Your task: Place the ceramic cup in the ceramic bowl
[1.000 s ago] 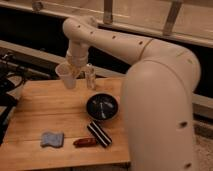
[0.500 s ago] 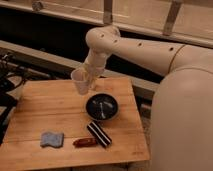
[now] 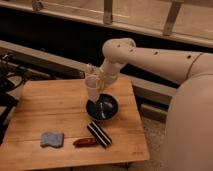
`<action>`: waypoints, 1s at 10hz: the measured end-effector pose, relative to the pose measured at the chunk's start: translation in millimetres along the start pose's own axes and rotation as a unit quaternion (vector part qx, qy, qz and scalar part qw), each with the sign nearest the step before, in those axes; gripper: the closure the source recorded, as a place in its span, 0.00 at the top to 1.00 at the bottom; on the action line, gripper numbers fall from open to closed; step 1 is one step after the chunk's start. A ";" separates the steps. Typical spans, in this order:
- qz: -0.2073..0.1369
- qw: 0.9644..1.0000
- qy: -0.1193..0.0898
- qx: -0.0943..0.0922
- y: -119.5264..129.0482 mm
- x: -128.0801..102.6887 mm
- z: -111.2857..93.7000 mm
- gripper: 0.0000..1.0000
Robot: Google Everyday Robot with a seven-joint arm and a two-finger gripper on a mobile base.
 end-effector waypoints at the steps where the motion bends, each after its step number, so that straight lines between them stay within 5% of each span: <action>1: 0.006 1.000 -0.001 -0.002 -0.3 -1.3 -0.6 0.05; 3: 0.043 0.999 -0.002 -0.007 -20.2 -9.0 -1.4 0.05; 5: 0.041 0.999 0.000 0.000 -36.1 -8.1 3.2 0.05; 10: 0.035 0.999 0.015 0.009 -28.9 3.6 38.3 0.05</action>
